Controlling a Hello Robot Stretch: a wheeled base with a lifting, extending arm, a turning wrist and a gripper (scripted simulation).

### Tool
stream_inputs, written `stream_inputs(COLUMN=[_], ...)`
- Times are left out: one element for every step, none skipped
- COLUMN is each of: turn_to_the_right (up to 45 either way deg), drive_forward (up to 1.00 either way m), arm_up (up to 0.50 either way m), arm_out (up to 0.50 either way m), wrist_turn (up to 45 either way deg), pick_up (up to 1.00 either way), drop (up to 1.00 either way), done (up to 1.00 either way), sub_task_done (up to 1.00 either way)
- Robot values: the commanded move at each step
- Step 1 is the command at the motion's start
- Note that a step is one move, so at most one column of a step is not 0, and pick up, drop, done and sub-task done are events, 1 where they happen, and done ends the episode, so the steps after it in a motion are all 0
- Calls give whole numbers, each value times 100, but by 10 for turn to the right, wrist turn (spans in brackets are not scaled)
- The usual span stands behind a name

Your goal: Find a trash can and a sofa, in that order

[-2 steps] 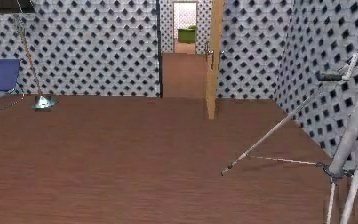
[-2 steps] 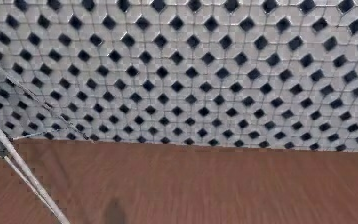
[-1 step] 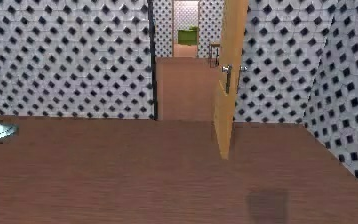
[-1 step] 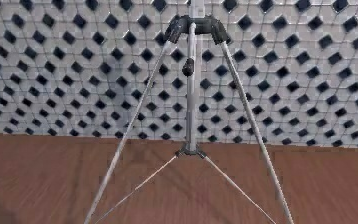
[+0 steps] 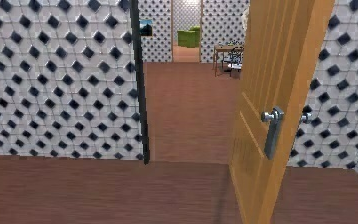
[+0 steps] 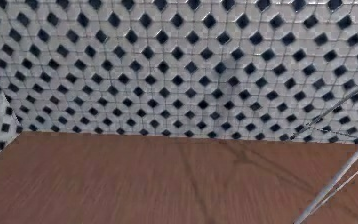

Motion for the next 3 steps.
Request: stream_inputs(turn_to_the_right=[30, 0, 30], drive_forward=[0, 100, 0], arm_up=[0, 0, 0], arm_out=[0, 0, 0], wrist_turn=[0, 0, 0], pick_up=[0, 0, 0], drop=[0, 0, 0], done=[0, 0, 0], sub_task_done=[0, 0, 0])
